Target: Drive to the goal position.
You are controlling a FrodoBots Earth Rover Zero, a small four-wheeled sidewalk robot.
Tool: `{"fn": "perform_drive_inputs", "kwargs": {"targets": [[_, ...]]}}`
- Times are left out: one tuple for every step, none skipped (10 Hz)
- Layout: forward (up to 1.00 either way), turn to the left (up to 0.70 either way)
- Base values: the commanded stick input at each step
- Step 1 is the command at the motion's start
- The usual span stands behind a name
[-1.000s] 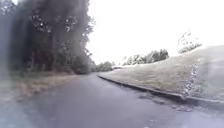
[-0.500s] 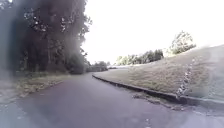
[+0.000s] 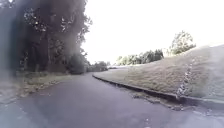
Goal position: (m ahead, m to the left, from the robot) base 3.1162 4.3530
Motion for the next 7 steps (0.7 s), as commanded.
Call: {"fn": "perform_drive_inputs", "kwargs": {"targets": [[0.52, 0.0], [0.68, 0.0], [0.84, 0.0], [1.0, 0.0], [1.0, 0.27], [1.0, 0.4], [1.0, 0.4]]}}
